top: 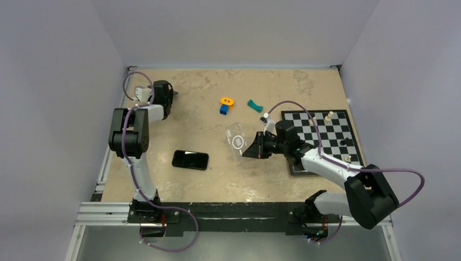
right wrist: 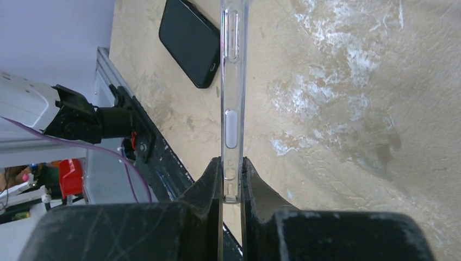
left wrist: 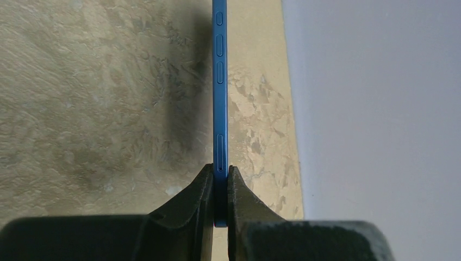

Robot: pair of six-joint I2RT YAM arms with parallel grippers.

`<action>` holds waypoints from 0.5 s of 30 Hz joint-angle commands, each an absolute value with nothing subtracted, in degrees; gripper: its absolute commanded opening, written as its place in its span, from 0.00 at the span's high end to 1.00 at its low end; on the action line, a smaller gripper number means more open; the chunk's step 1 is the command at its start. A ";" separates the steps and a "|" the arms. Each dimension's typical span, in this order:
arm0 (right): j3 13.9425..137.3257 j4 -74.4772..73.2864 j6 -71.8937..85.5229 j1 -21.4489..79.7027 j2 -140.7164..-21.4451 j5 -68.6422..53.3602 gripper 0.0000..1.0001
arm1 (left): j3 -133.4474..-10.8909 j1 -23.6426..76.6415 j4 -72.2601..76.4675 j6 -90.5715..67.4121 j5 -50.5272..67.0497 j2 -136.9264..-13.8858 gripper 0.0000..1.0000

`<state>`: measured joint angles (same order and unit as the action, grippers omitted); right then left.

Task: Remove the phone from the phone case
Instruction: Place the phone at the center of the board.

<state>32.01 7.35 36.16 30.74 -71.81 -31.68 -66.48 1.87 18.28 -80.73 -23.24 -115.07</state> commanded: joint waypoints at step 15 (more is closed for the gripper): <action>30.17 6.97 39.06 30.69 -67.09 -35.49 1.00 | -71.71 -0.62 -9.70 -85.21 -14.68 -104.40 0.21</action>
<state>30.63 6.90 38.20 30.74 -68.07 -33.06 -71.46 0.38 -2.74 -85.43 -17.80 -112.36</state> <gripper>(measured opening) 0.103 0.777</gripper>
